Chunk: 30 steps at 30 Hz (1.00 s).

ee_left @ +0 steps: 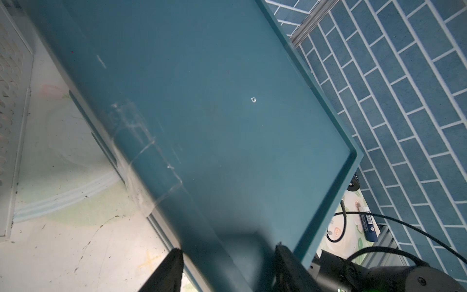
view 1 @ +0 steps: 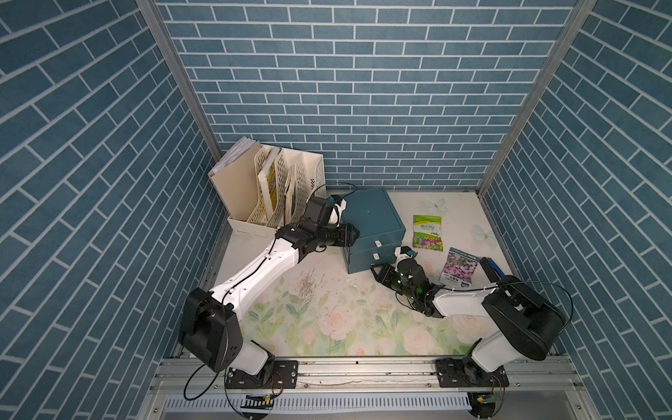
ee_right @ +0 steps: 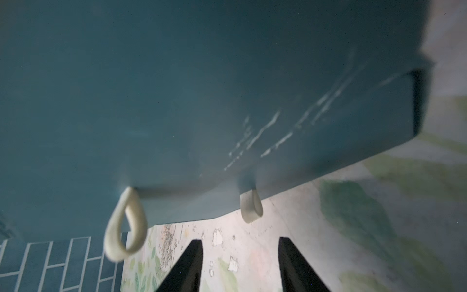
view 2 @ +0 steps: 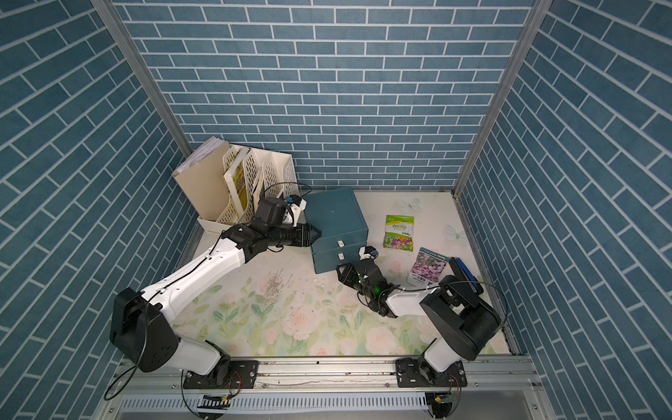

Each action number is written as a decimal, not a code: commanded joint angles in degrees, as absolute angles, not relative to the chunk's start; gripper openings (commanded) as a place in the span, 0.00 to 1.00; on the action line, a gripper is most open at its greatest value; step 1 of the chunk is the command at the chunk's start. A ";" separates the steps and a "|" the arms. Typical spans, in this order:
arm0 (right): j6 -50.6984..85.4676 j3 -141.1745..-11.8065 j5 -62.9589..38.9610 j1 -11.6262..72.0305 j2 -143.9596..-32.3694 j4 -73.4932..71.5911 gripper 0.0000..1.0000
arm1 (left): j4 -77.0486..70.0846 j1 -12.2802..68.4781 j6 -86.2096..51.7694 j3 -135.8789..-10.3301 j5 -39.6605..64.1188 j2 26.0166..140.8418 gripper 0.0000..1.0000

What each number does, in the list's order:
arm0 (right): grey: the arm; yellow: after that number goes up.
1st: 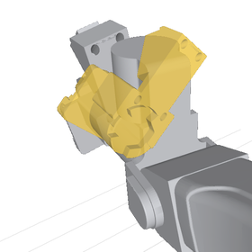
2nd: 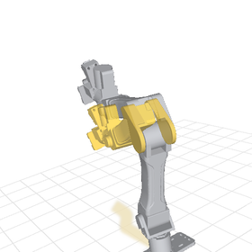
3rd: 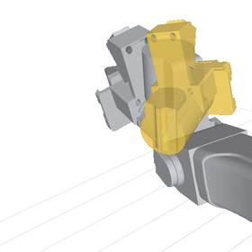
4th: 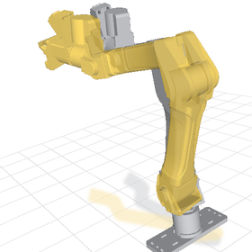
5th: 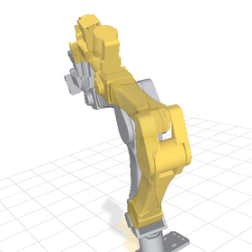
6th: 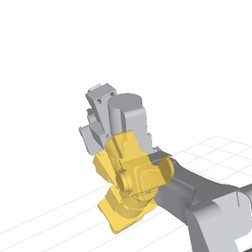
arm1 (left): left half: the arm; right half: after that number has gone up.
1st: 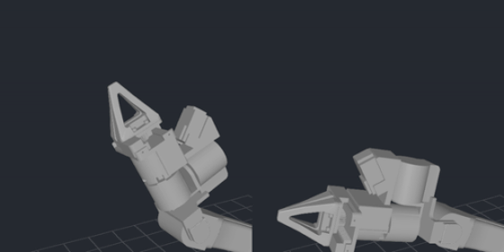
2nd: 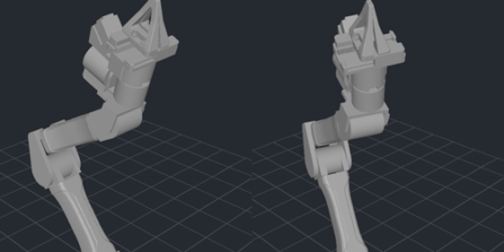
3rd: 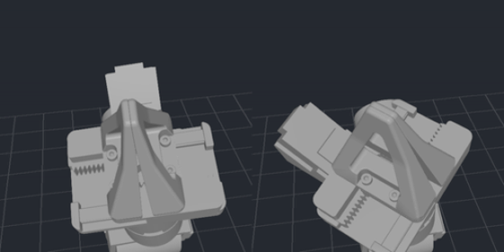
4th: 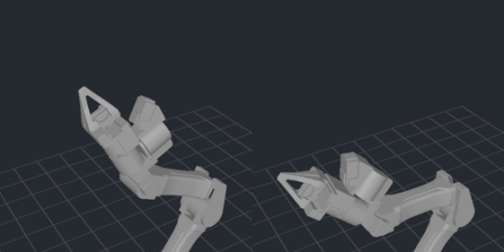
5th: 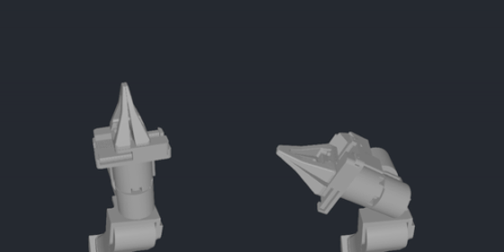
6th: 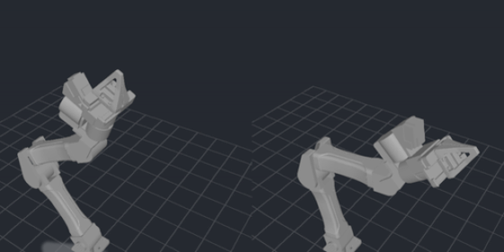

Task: Take the seed bags out of the drawer
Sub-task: Open the drawer in the storage box.

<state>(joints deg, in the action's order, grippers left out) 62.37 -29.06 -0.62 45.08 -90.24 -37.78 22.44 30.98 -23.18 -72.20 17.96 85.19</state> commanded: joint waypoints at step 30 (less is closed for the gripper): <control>66.08 -29.38 1.65 43.53 -98.58 -51.74 0.29 | 29.44 29.49 -19.87 -71.80 18.23 88.60 0.61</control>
